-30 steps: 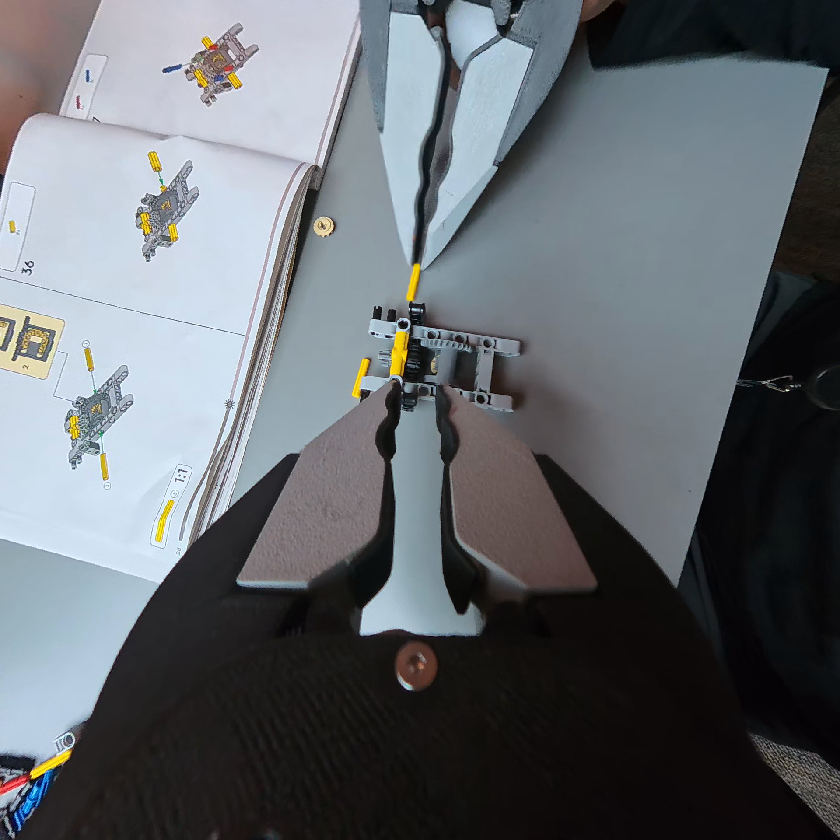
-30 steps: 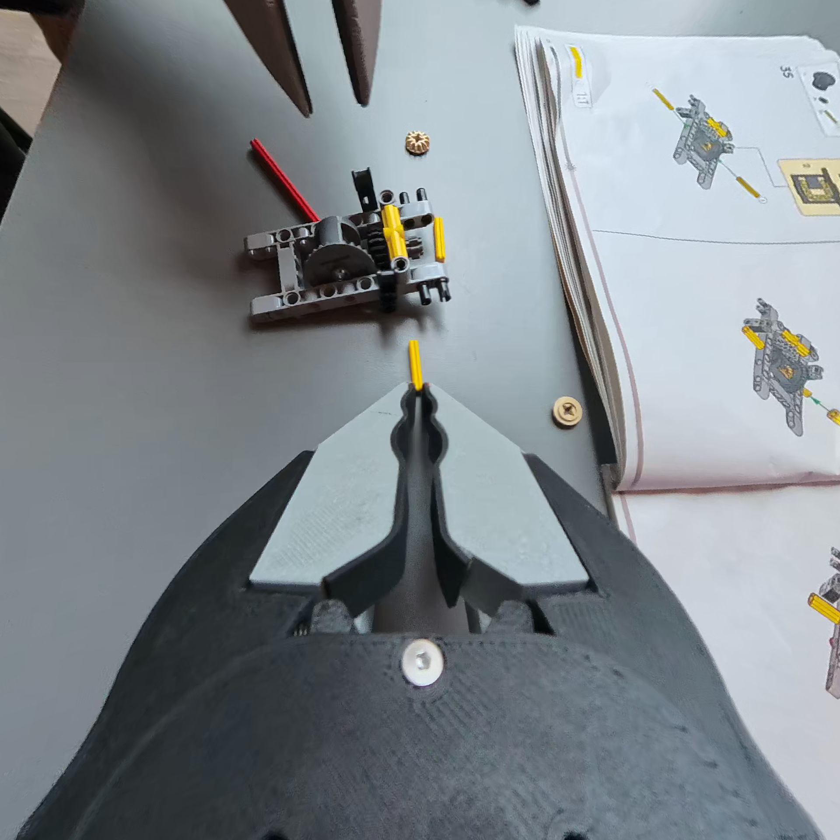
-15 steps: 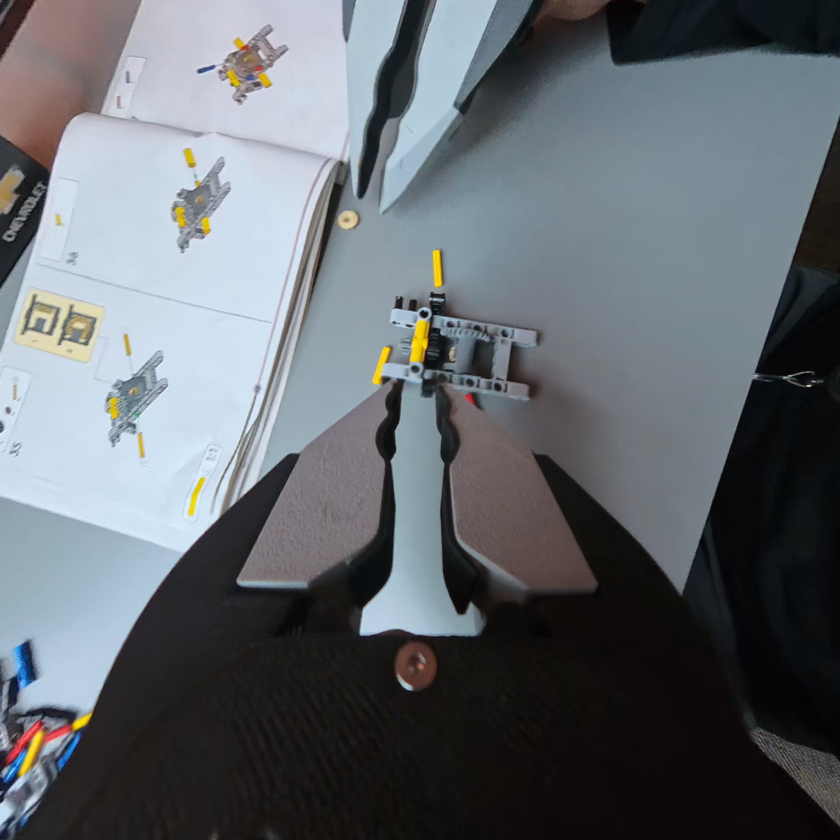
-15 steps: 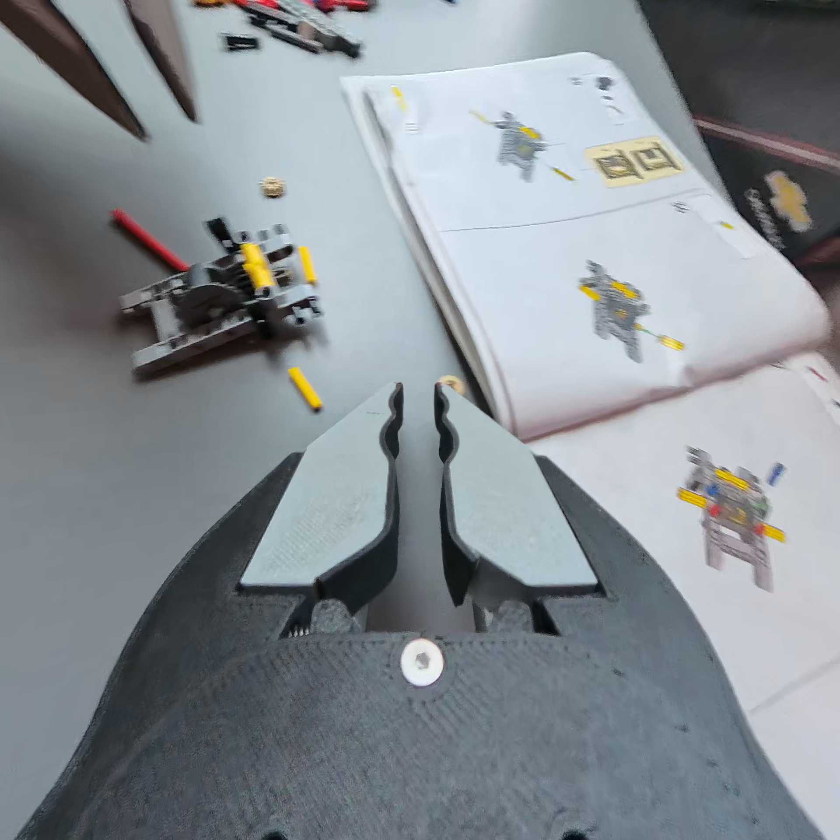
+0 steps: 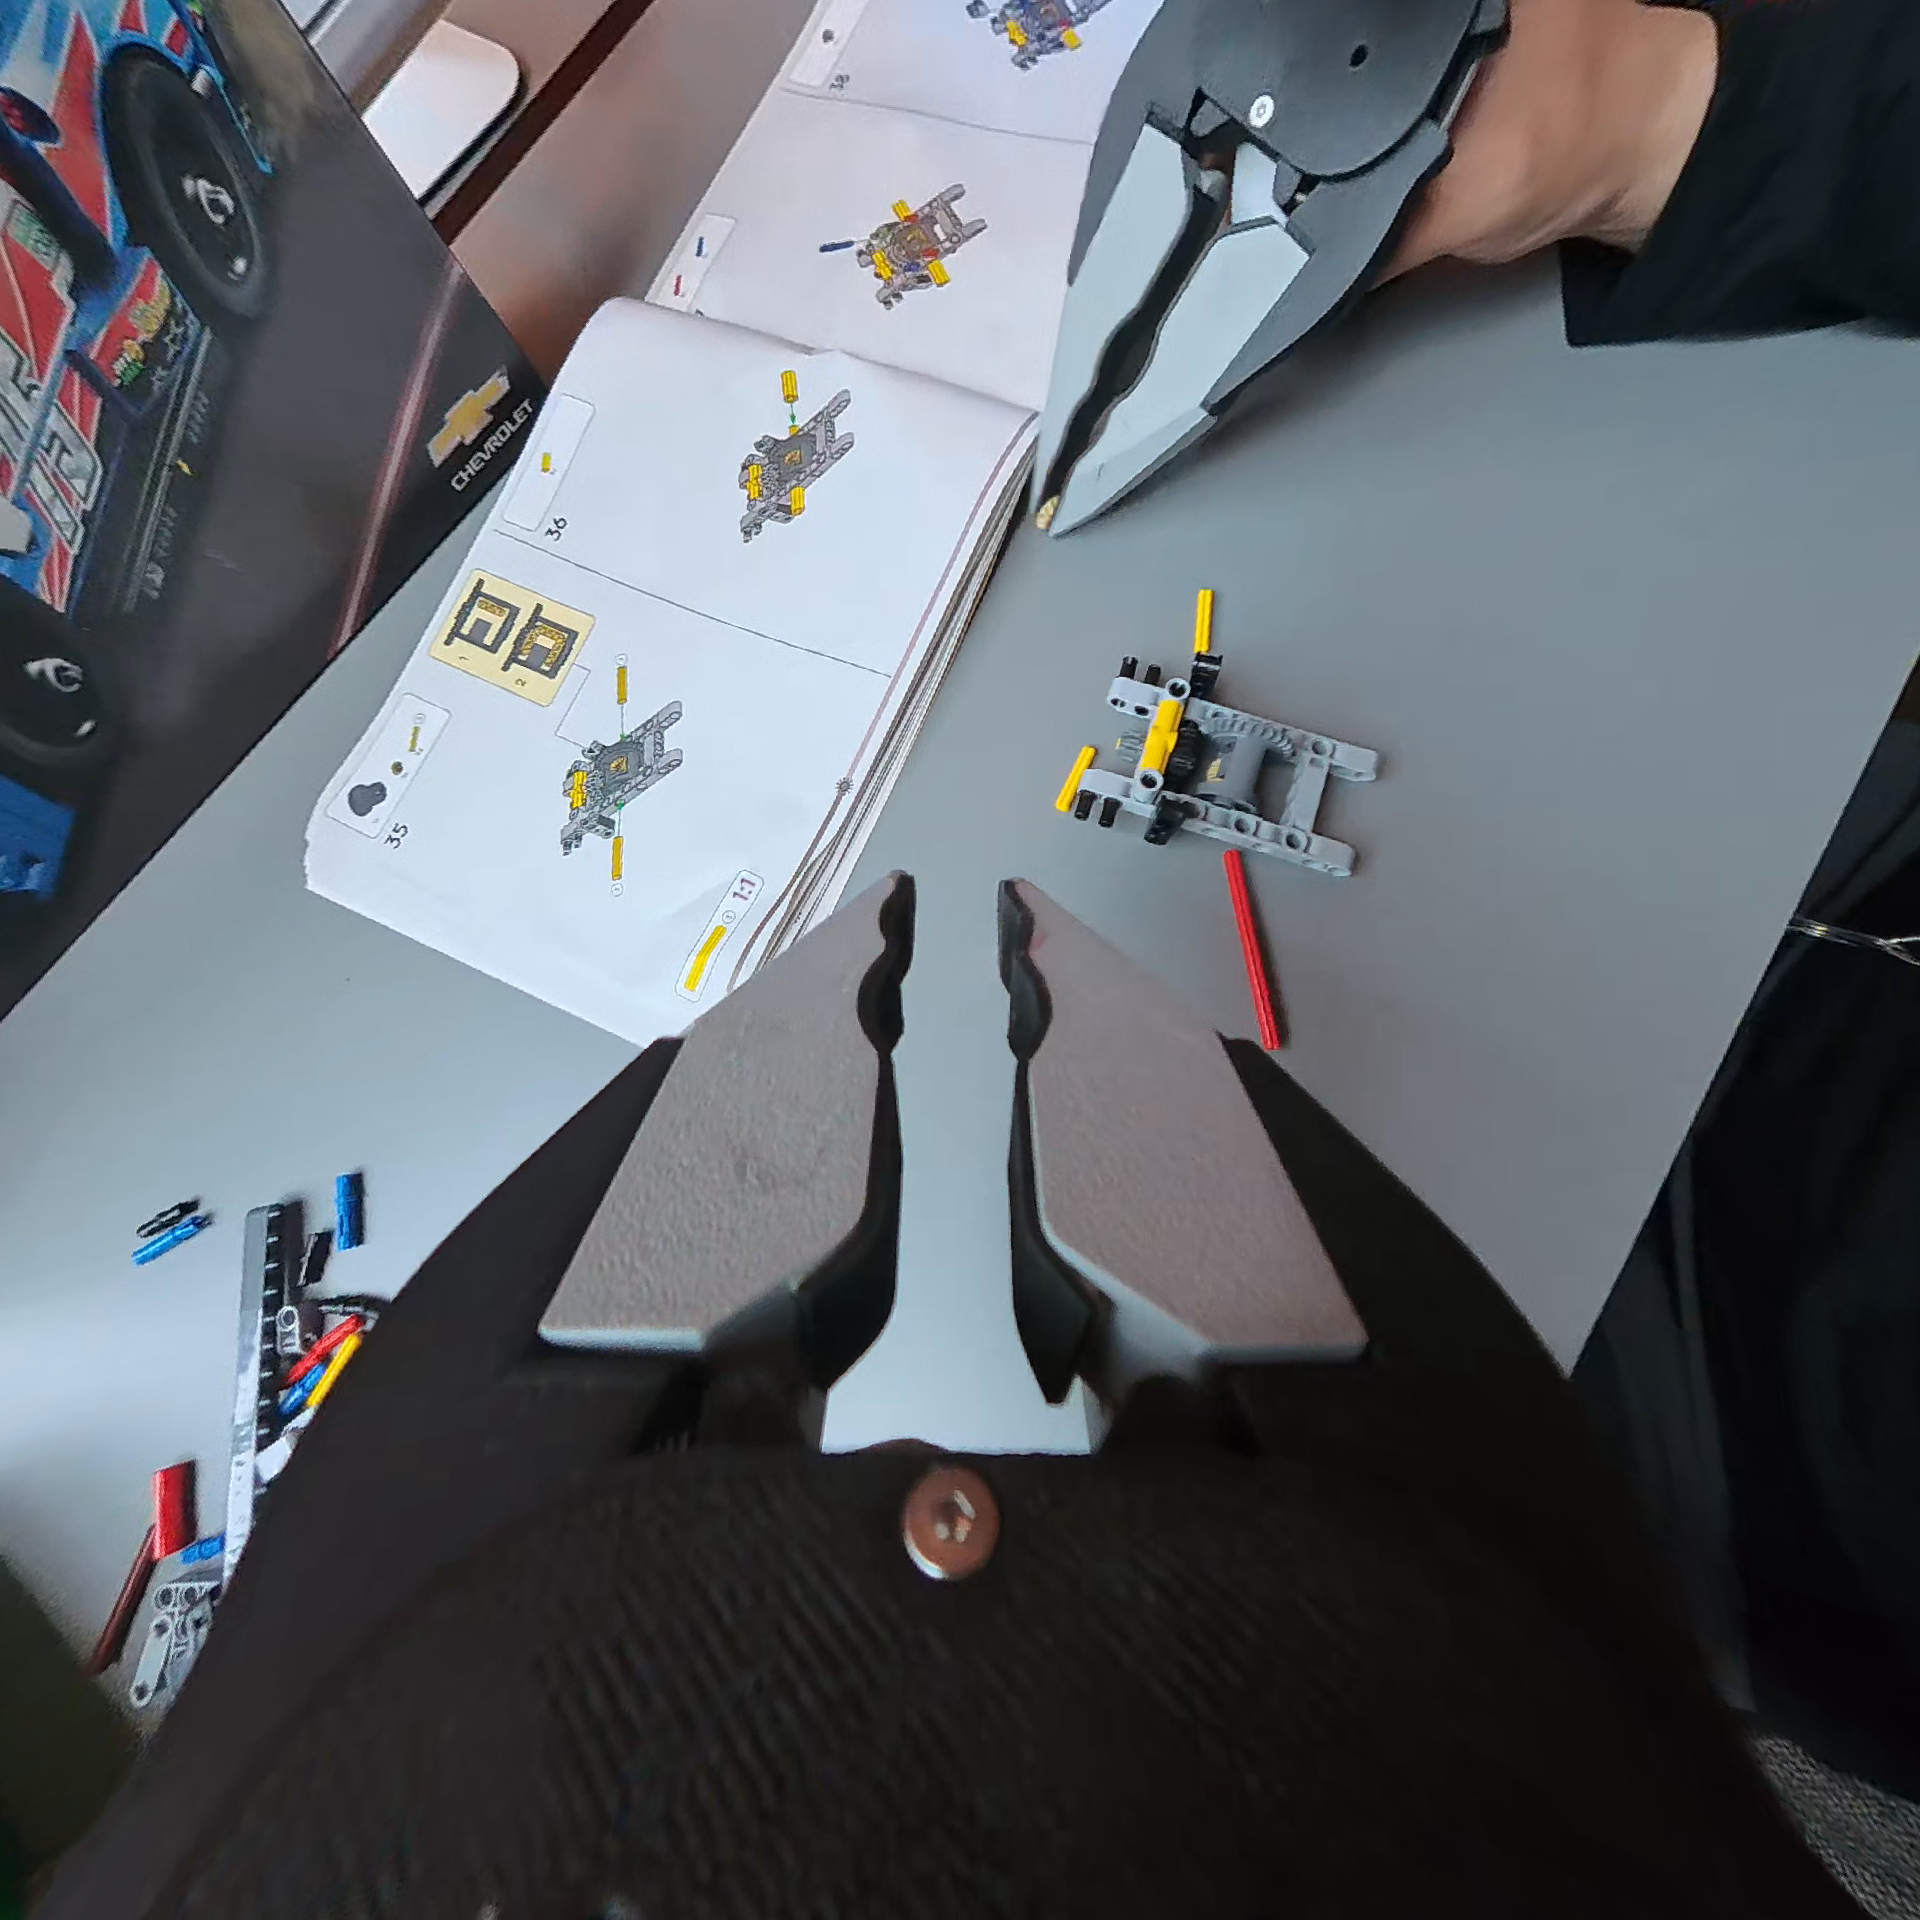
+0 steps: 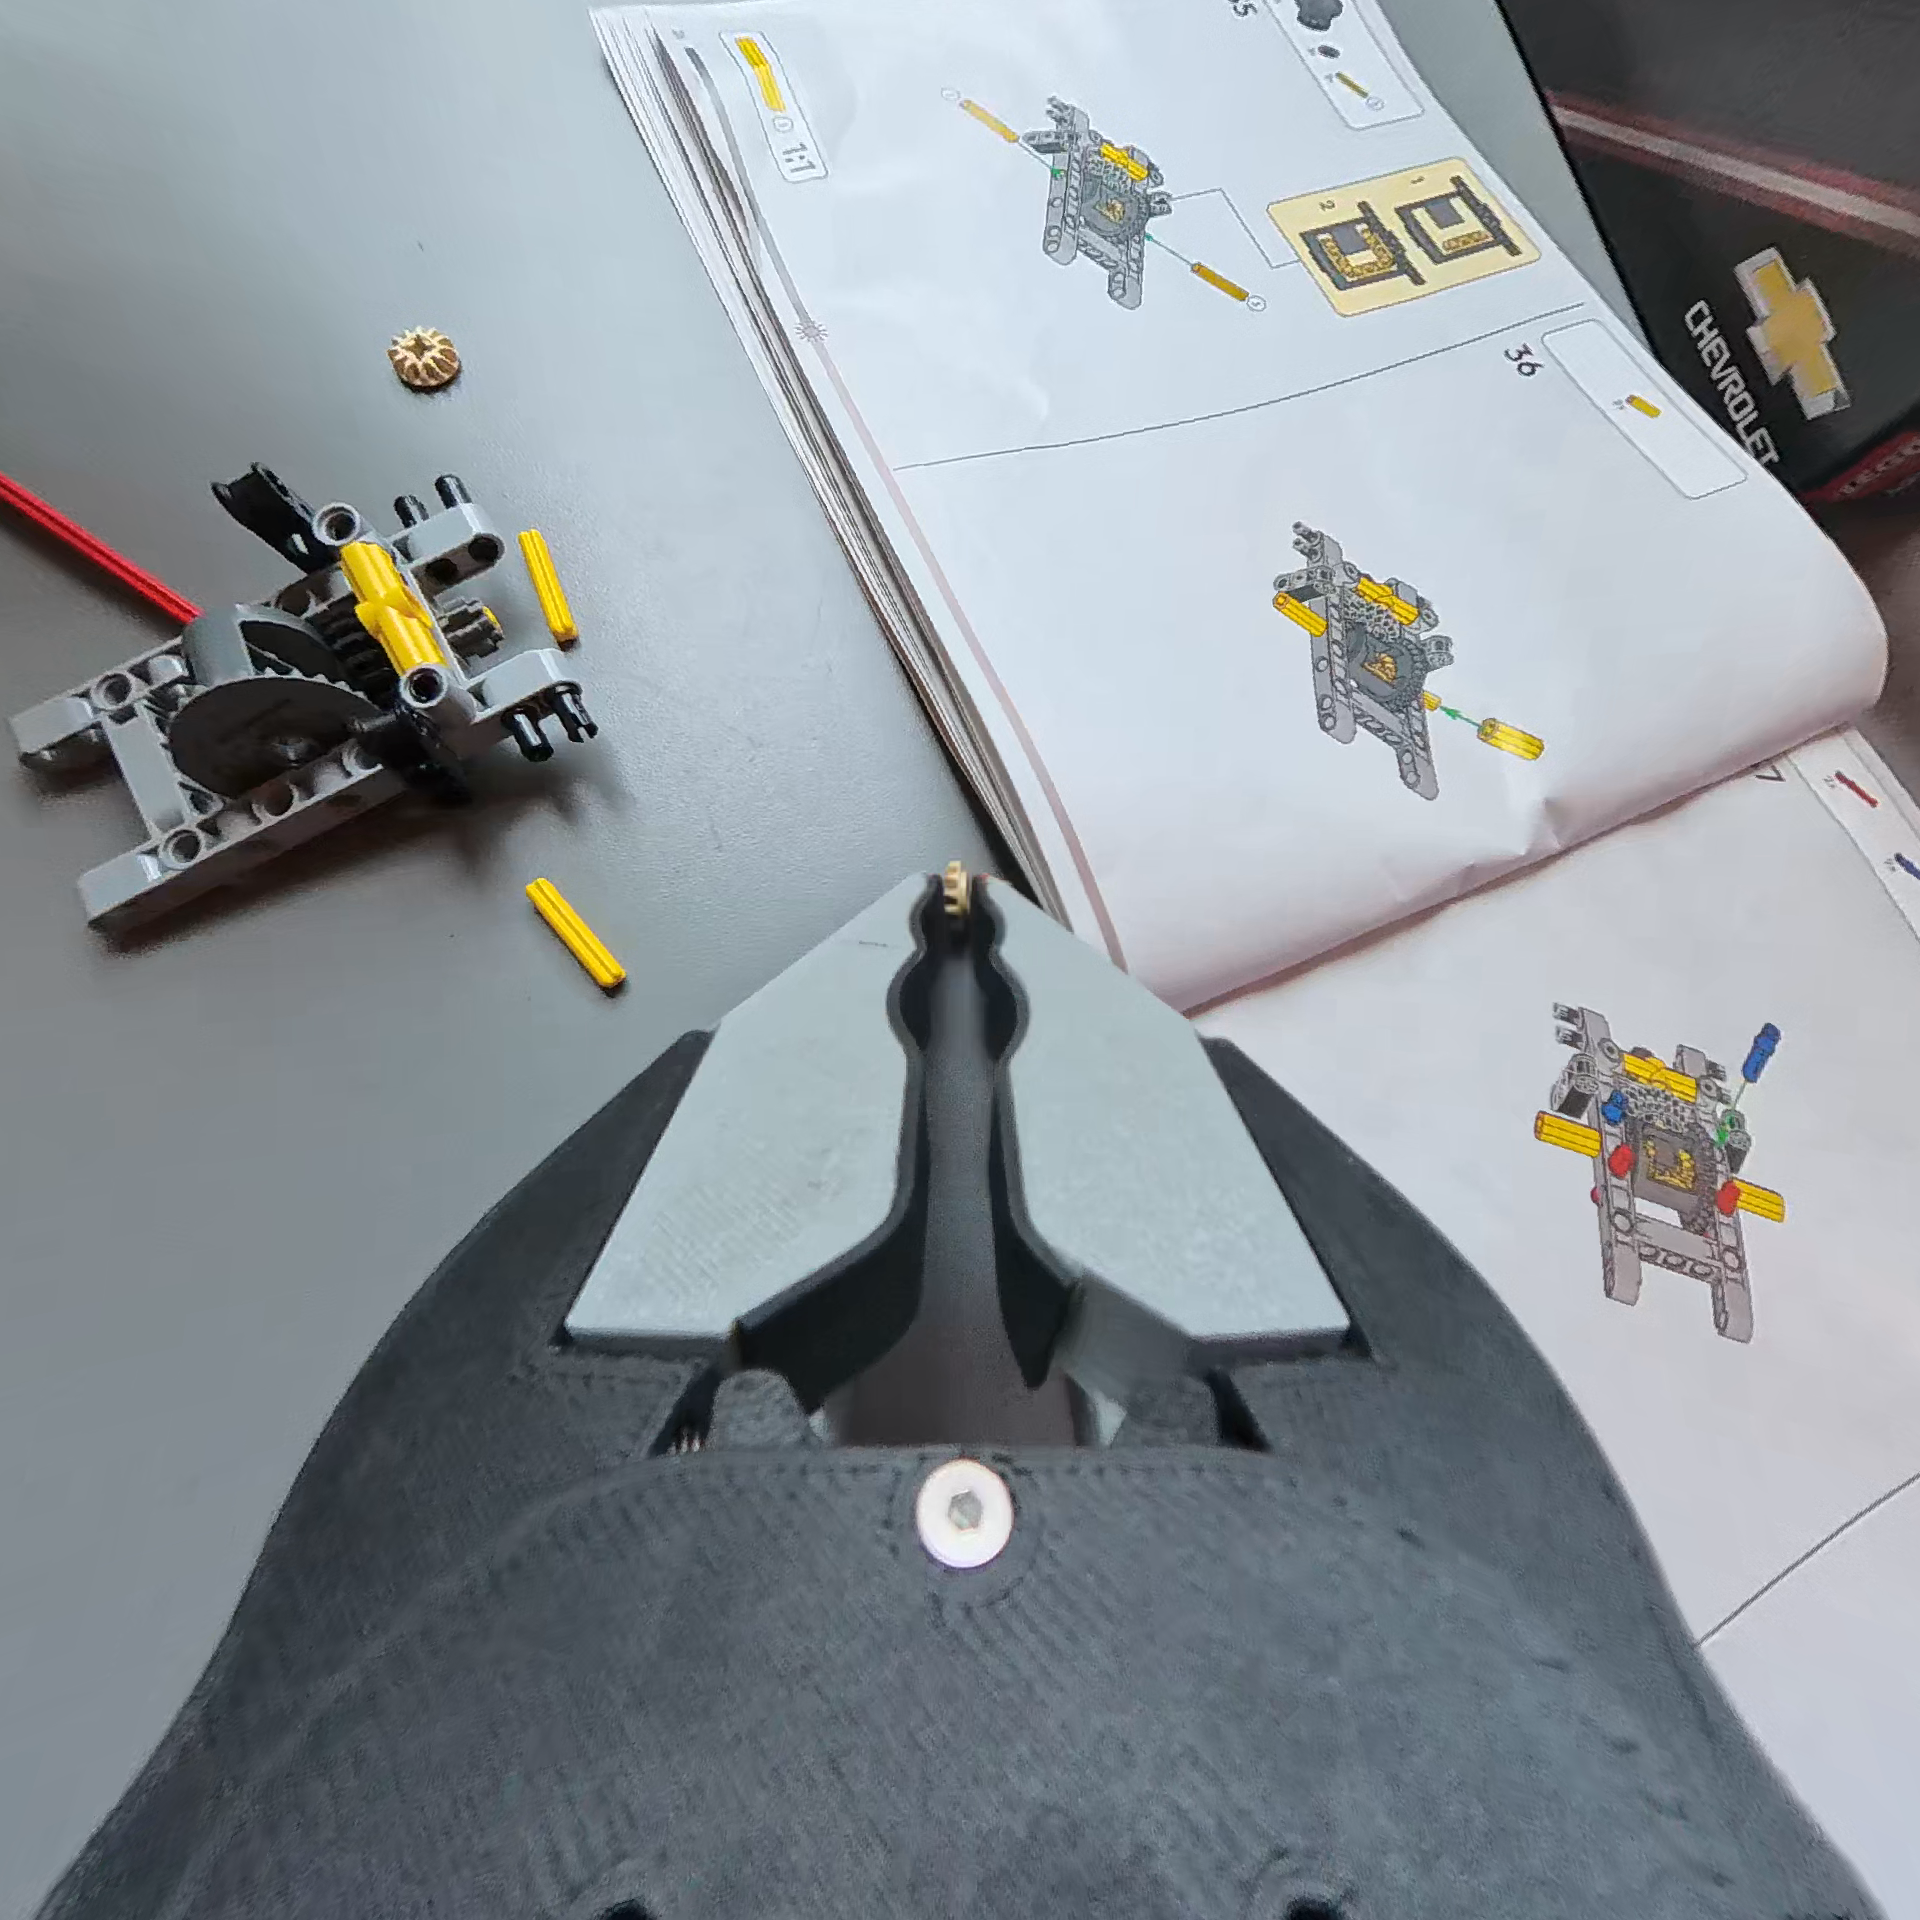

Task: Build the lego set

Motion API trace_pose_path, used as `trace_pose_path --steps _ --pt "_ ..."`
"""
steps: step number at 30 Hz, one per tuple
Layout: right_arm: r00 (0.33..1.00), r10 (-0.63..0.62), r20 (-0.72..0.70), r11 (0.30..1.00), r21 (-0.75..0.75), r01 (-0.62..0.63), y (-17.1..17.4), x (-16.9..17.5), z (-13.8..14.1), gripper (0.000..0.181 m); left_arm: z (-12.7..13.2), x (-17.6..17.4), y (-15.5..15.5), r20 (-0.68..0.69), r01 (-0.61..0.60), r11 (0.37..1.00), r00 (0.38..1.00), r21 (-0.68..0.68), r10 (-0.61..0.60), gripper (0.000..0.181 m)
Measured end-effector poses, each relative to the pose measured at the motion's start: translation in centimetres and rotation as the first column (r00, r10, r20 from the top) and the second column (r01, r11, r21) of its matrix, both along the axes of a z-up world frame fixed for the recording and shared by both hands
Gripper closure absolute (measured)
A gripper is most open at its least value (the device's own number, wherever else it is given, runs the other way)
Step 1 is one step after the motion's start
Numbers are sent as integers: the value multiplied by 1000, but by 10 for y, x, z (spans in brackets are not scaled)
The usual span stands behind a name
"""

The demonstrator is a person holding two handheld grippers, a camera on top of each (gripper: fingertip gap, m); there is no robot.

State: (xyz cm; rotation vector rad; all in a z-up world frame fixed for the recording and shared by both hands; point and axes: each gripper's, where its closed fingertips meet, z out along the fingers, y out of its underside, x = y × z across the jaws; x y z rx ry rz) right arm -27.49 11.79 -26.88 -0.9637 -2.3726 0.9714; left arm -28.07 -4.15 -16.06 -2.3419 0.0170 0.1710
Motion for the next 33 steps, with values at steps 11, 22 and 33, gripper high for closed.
trace_pose_path --steps 11,22,33 --pt "987 162 10 957 -245 -155 -69 -5 38 181 3 -6 -10 39 -18 1000 999 9 18 168" --pt "909 363 203 925 -194 -326 -143 -9 15 171 -7 -14 -23 88 -46 998 995 -31 48 165" --pt "961 278 20 915 -309 -258 -99 2 52 166 -2 -21 -32 63 -73 997 995 -26 74 165"
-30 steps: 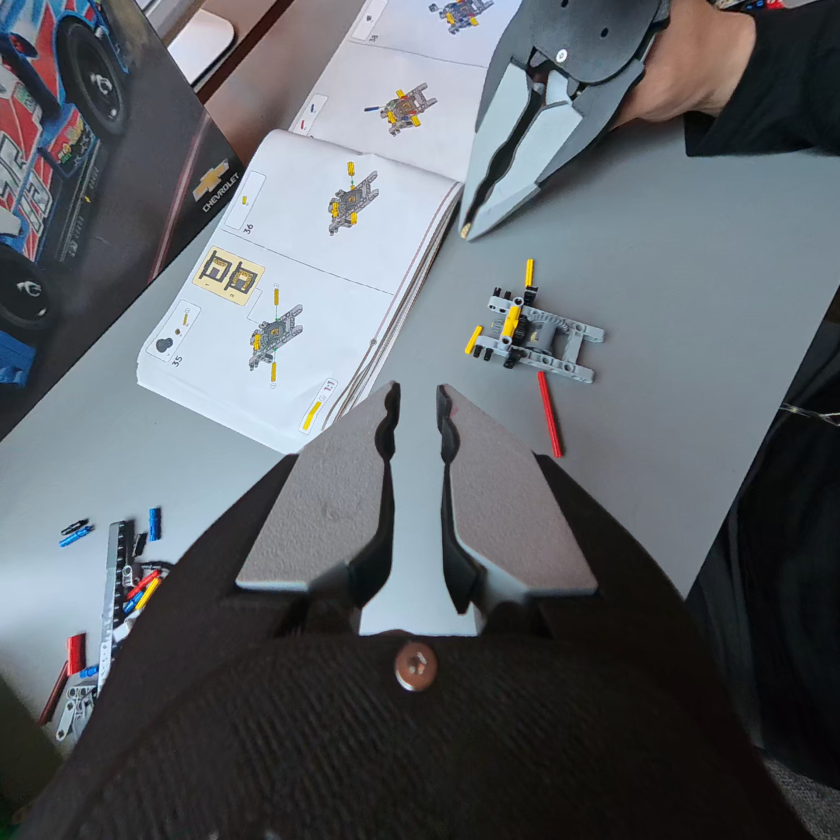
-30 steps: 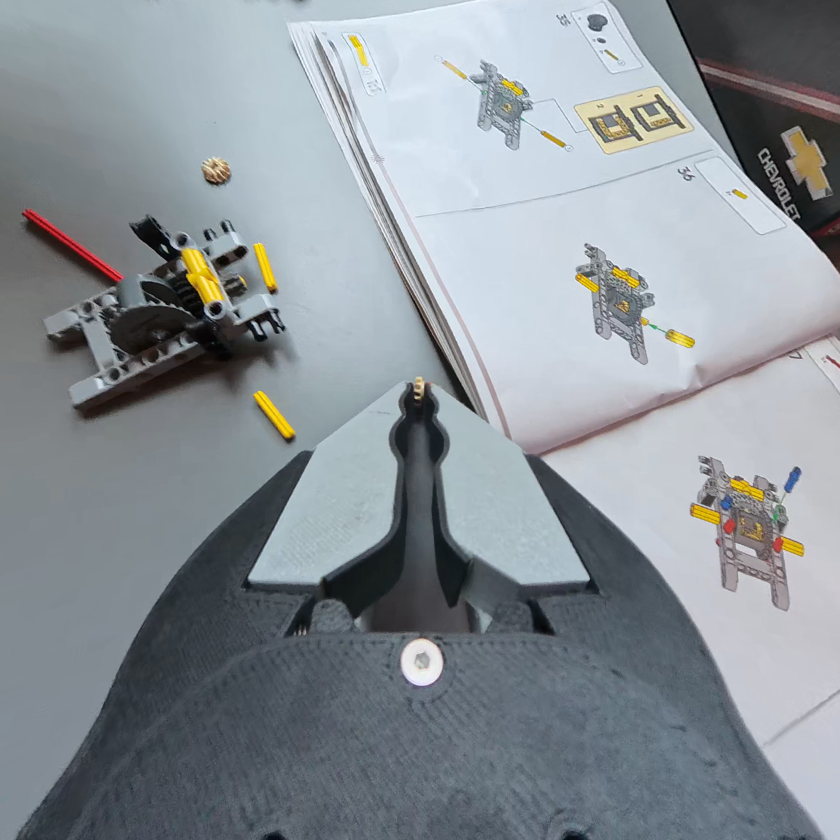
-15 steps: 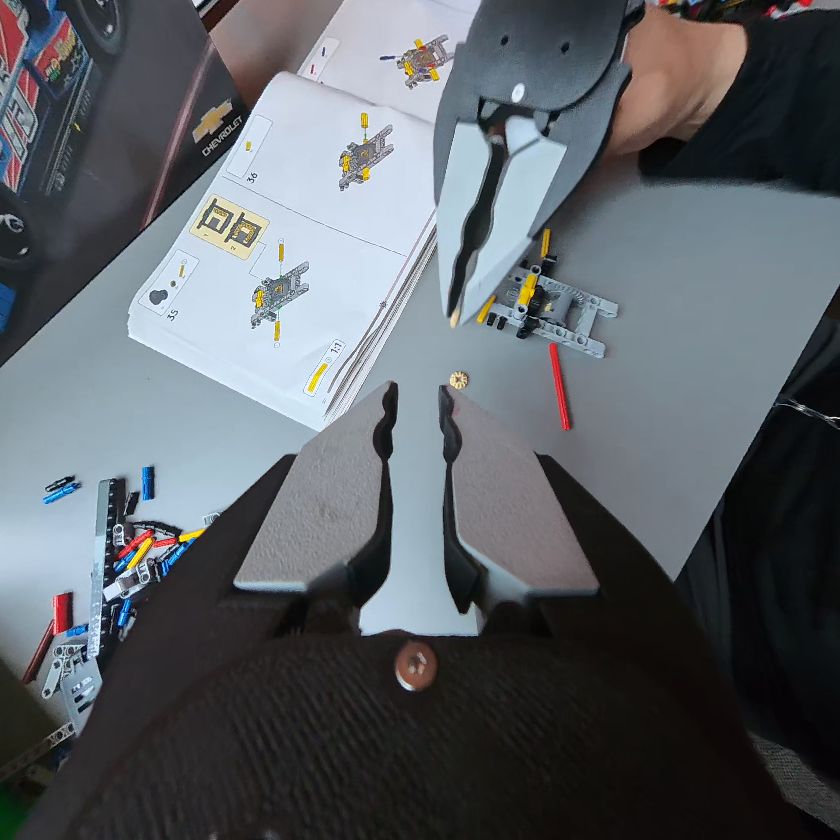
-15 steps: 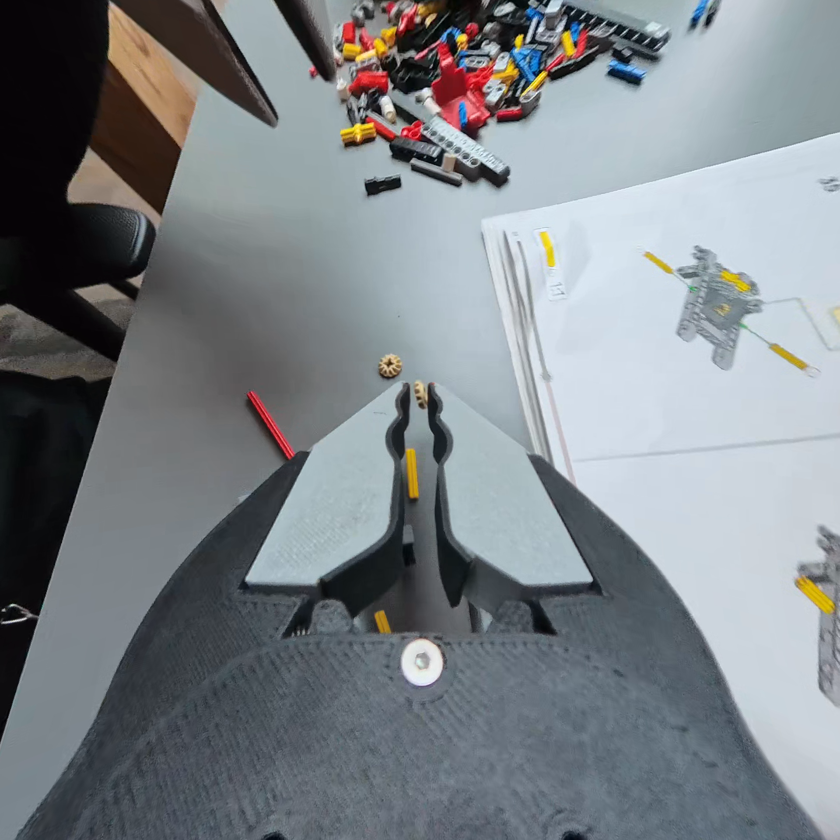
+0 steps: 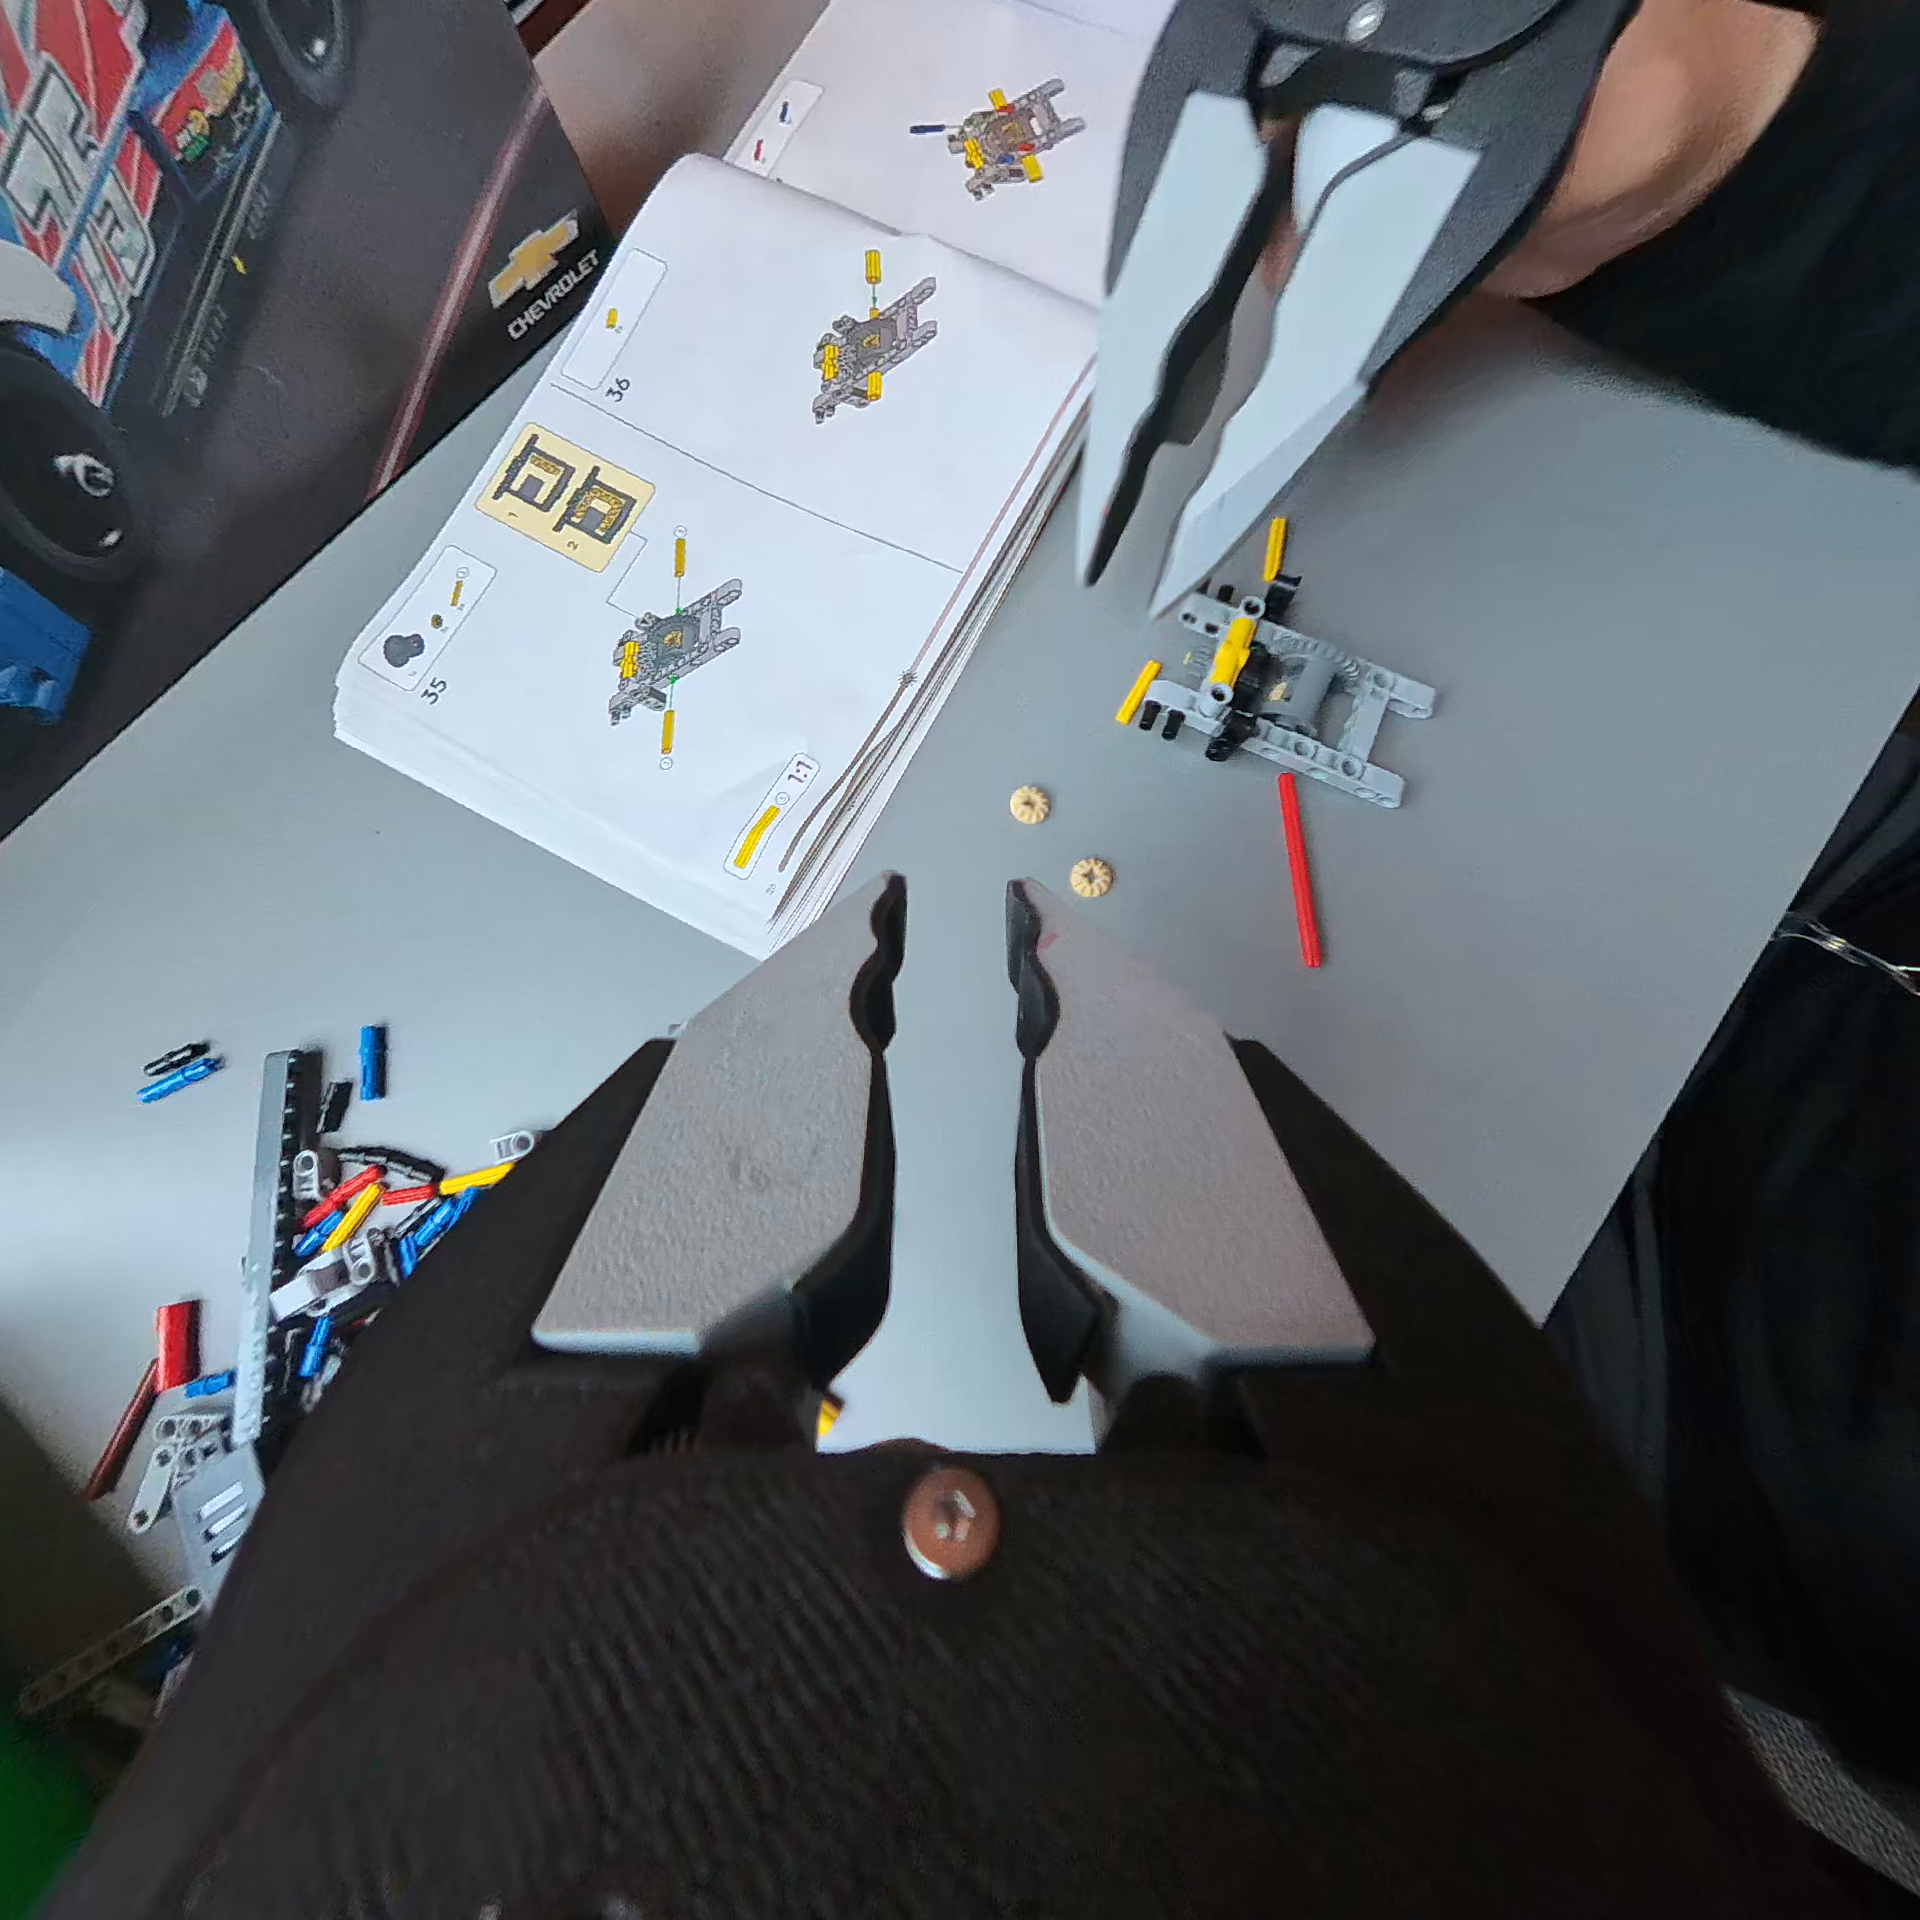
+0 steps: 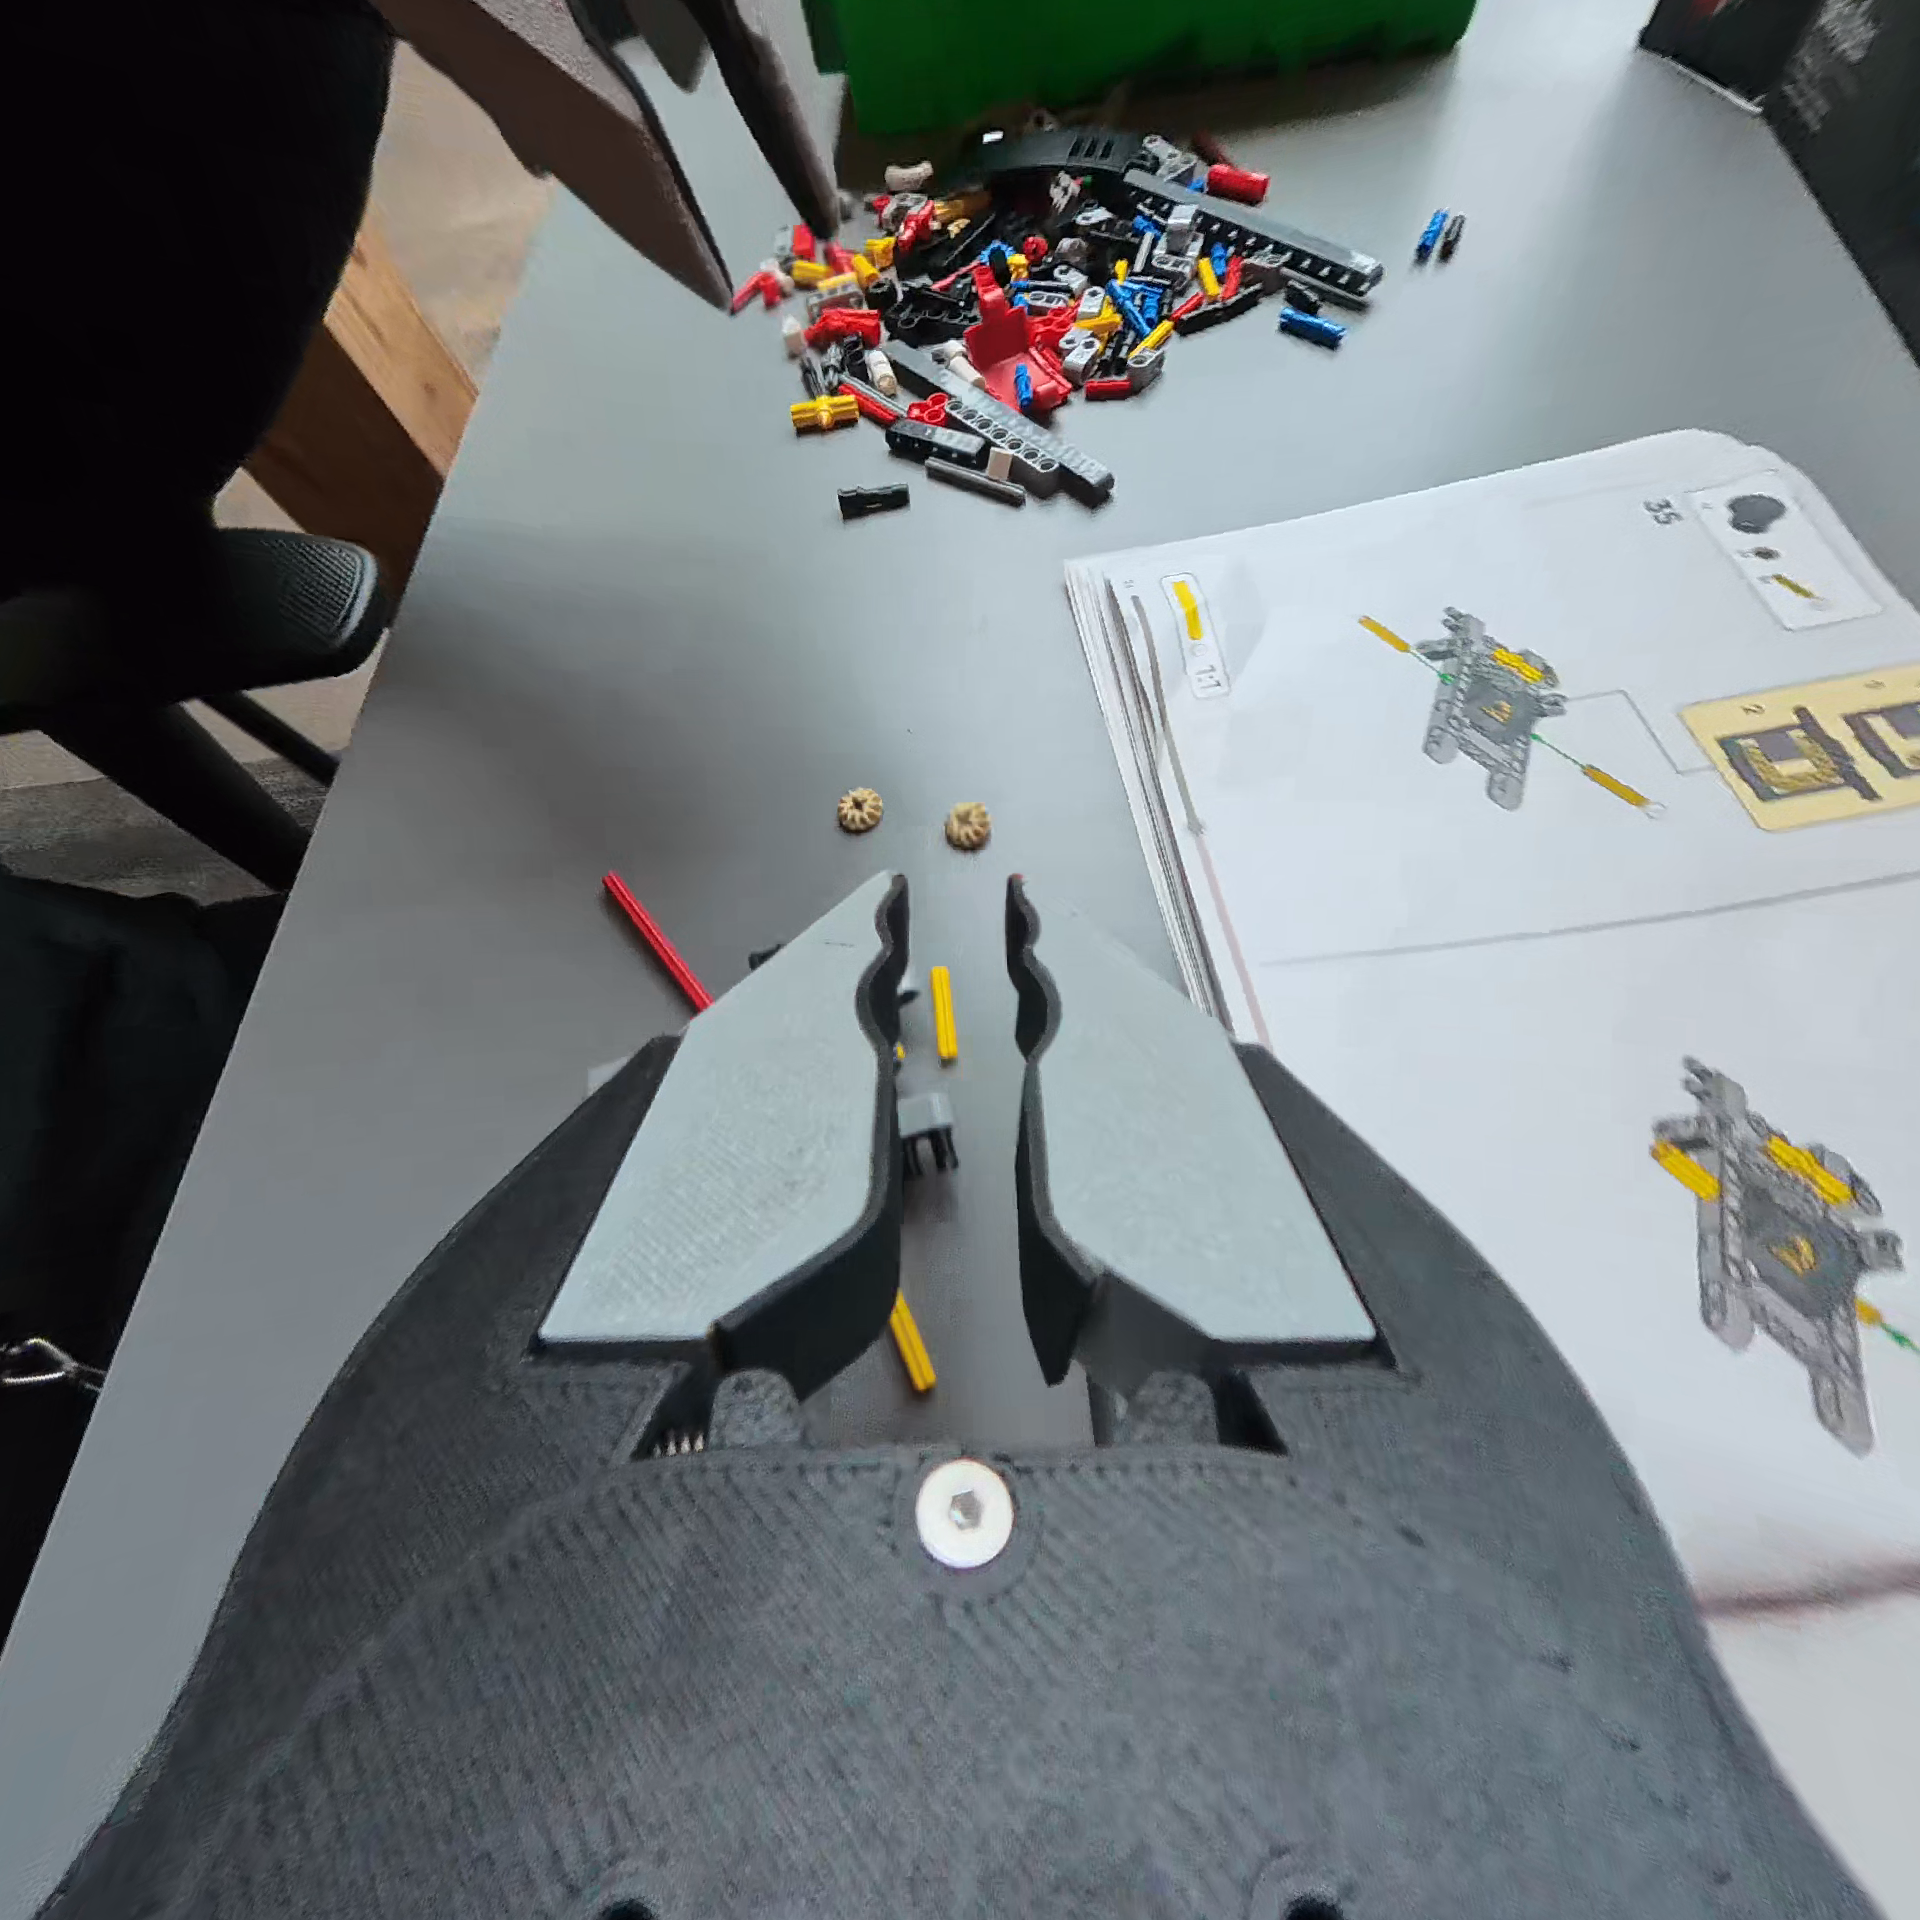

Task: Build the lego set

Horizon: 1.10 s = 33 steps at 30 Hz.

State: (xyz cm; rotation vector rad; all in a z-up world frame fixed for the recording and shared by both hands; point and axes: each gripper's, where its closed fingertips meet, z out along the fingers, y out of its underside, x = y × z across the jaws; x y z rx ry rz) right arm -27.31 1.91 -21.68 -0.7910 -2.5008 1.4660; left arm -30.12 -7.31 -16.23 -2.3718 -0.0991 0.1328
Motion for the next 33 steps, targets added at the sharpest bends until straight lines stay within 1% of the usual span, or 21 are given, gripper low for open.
trace_pose_path --steps 4,7,10,14,17,24,25,27,29,33 --pt "995 -54 -80 997 56 58 22 9 -8 168 3 -4 -5 -1 -20 1000 1000 6 21 165" --pt "988 -83 -134 994 58 91 34 13 -5 171 4 -5 -7 -9 -27 1000 1000 2 27 165" --pt "976 -136 -170 989 36 144 48 9 -2 175 3 -5 -7 -16 -30 1000 999 -5 30 165" --pt "969 -157 -190 987 -17 157 50 8 6 176 0 -6 -7 -11 -34 999 999 -13 34 165" --pt "968 -158 -193 987 5 162 51 6 0 174 -1 -6 -7 -16 -33 999 999 -16 33 165" --pt "978 -135 -159 990 17 139 49 4 -9 170 -2 -8 -8 -19 -40 999 999 -15 40 165" --pt "979 -137 -154 990 17 141 49 3 -10 166 -1 -9 -8 -19 -41 999 999 -14 41 165" --pt "982 -139 -126 990 18 142 50 2 -13 153 -1 -9 -9 -20 -44 999 999 -11 44 165" --pt "986 -128 -105 991 18 131 49 3 -16 146 -1 -10 -9 -19 -46 999 999 -11 46 165" --pt "986 -125 -113 991 33 129 48 3 -17 144 -1 -10 -9 -26 -46 999 999 -14 46 164"
